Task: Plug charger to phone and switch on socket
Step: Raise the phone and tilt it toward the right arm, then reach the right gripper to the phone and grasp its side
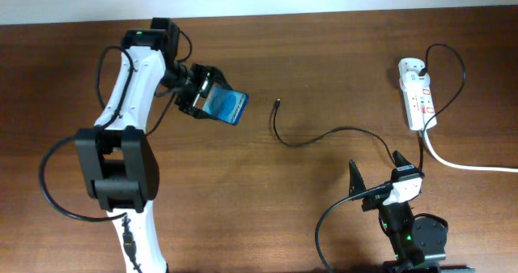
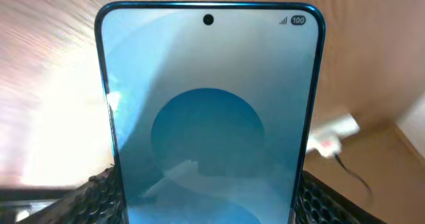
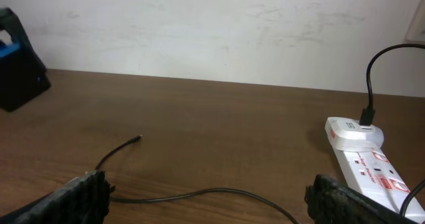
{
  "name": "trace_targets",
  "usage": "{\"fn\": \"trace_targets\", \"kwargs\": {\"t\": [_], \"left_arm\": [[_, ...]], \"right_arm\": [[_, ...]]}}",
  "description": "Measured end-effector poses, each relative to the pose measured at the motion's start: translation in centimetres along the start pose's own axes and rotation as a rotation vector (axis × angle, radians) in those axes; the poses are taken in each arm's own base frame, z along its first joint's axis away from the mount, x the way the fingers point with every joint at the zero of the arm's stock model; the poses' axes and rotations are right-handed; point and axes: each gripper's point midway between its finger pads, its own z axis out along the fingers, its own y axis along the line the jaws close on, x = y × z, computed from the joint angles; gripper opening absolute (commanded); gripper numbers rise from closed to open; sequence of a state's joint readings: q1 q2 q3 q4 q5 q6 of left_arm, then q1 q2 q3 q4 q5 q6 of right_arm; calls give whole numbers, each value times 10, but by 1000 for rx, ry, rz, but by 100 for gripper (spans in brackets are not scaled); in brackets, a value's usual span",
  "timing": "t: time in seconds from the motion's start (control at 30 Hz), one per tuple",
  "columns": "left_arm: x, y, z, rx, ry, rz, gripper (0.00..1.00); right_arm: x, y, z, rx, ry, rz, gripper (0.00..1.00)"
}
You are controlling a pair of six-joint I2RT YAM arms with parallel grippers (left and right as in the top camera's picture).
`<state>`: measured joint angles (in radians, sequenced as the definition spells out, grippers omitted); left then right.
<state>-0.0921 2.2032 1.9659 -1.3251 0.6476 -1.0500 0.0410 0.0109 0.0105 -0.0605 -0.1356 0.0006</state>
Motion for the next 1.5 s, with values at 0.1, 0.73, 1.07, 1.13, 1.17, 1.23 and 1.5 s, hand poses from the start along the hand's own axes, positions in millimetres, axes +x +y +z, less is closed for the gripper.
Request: {"fn": "trace_targets", "kwargs": {"t": [0.1, 0.73, 1.07, 1.13, 1.17, 1.23, 1.5], "left_arm": [[-12, 10, 6, -91, -127, 9, 0], [-17, 24, 23, -342, -545, 53, 0], [-18, 22, 21, -339, -564, 50, 0], [-18, 22, 21, -338, -563, 50, 0], [-18, 22, 21, -337, -564, 50, 0], [-18, 20, 22, -328, -566, 53, 0], [-12, 5, 30, -237, -523, -15, 0]], "right_arm": [[0, -1, 0, 4, 0, -1, 98], [-37, 62, -10, -370, 50, 290, 98], [-80, 84, 50, -513, 458, 473, 98], [-74, 92, 63, -575, 531, 516, 98], [-69, 95, 70, -607, 565, 540, 98], [-58, 98, 81, -634, 604, 568, 99], [7, 138, 145, -550, 789, 884, 76]]}}
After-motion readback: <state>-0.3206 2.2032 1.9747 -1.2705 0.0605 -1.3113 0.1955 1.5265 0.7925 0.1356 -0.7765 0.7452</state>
